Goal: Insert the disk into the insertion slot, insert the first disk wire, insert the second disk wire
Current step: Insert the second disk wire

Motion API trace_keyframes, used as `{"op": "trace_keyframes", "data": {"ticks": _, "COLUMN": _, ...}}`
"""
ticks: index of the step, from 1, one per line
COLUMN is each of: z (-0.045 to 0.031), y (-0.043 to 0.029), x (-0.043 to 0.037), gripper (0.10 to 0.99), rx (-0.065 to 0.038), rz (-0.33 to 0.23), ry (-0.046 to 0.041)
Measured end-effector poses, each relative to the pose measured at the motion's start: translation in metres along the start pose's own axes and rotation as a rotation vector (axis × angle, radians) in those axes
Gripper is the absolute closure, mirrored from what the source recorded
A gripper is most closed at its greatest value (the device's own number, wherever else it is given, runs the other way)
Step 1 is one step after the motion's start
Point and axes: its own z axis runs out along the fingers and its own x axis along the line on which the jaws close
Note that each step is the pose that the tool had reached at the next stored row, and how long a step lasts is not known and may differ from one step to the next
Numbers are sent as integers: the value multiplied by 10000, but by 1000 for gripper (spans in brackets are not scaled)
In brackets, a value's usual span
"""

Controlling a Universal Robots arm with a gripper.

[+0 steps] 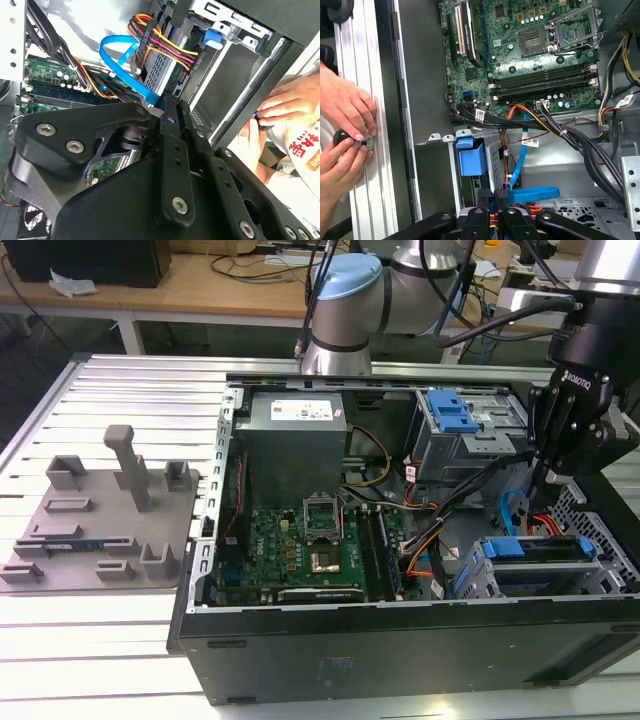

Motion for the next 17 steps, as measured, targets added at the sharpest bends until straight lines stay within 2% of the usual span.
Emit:
{"op": "trace_keyframes", "data": {"ticks": 4, "z": 1, "y": 2, "x": 1, "gripper": 925, "rx": 5, "rz": 2, "ry": -1}}
{"op": "trace_keyframes", "data": {"ticks": 6, "z": 10, "y": 33, "x": 24, "gripper": 925, "rx": 134, "rz": 41, "ry": -155}}
{"op": "trace_keyframes", "data": {"ticks": 7, "z": 14, "y": 42, "x": 34, "gripper": 925, "rx": 188, "rz": 58, "ry": -318}}
{"op": "trace_keyframes", "data": {"ticks": 8, "z": 17, "y": 45, "x": 44, "gripper": 925, "rx": 215, "rz": 64, "ry": -556}}
{"op": "trace_keyframes", "data": {"ticks": 9, "z": 20, "y": 43, "x": 55, "gripper": 925, "rx": 214, "rz": 61, "ry": -780}}
{"op": "trace_keyframes", "data": {"ticks": 10, "z": 24, "y": 41, "x": 67, "gripper": 925, "rx": 198, "rz": 54, "ry": -957}}
{"op": "trace_keyframes", "data": {"ticks": 11, "z": 34, "y": 37, "x": 98, "gripper": 925, "rx": 172, "rz": 44, "ry": -1239}}
{"op": "trace_keyframes", "data": {"ticks": 12, "z": 54, "y": 30, "x": 155, "gripper": 925, "rx": 158, "rz": 35, "ry": -1384}}
{"op": "trace_keyframes", "data": {"ticks": 13, "z": 60, "y": 28, "x": 171, "gripper": 925, "rx": 153, "rz": 28, "ry": -1434}}
{"op": "trace_keyframes", "data": {"ticks": 14, "z": 67, "y": 25, "x": 193, "gripper": 925, "rx": 153, "rz": -25, "ry": -1539}}
{"op": "trace_keyframes", "data": {"ticks": 17, "z": 70, "y": 24, "x": 199, "gripper": 925, "rx": 215, "rz": -283, "ry": -1559}}
